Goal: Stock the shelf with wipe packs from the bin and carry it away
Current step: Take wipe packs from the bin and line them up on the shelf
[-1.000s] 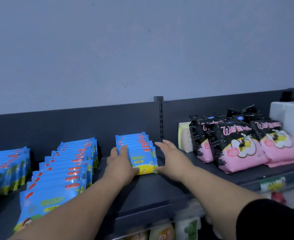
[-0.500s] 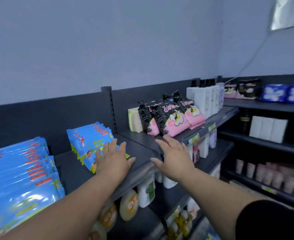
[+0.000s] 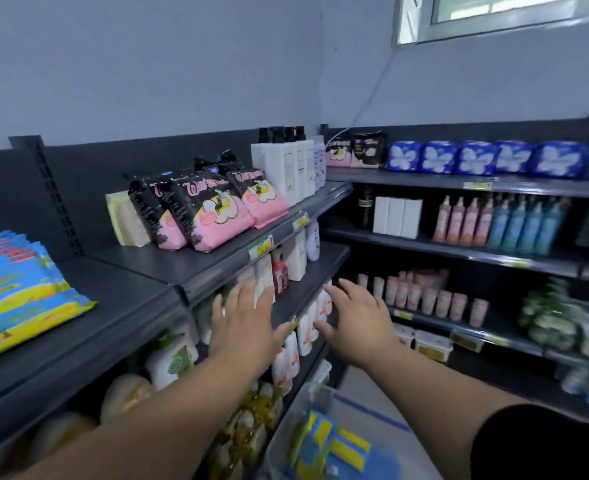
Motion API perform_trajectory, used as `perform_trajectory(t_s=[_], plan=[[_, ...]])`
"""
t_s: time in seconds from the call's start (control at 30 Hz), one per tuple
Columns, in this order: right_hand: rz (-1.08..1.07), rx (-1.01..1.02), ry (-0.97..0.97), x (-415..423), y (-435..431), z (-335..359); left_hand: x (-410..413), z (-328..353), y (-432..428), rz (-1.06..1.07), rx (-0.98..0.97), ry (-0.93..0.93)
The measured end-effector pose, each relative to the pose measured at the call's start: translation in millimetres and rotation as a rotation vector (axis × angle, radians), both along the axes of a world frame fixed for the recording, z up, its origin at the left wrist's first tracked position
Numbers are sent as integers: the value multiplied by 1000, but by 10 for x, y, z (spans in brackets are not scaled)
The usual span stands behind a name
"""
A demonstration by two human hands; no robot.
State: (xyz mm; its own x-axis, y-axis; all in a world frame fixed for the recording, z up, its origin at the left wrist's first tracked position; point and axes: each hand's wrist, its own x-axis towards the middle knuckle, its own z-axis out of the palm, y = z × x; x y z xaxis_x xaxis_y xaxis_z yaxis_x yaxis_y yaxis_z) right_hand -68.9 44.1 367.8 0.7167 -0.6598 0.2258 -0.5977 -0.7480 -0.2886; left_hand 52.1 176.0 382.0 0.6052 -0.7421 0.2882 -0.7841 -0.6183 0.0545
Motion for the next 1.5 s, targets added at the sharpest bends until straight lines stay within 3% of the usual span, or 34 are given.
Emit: perform_trajectory(t_s=[0.37, 0.57, 0.87, 1.1, 1.37, 1.5], plan=[[-35, 140, 171, -584, -1447, -871, -434, -906, -1553, -34, 84, 106], [-28, 247, 265, -610, -1902, -1535, -375, -1663, -1919, -46, 108, 168], [-82, 393, 363, -441, -1925, -2910, -10, -2950, -1841, -39, 242, 275], [-77, 529, 397, -230, -1709, -4095, 242, -4042, -1745, -65, 455, 402], [-82, 569, 403, 41, -1673, -5035, 437, -4967, -1951, -96, 486, 439], [-42, 558, 382, 163, -1649, -5325, 473, -5177, -2036, -105, 494, 361]])
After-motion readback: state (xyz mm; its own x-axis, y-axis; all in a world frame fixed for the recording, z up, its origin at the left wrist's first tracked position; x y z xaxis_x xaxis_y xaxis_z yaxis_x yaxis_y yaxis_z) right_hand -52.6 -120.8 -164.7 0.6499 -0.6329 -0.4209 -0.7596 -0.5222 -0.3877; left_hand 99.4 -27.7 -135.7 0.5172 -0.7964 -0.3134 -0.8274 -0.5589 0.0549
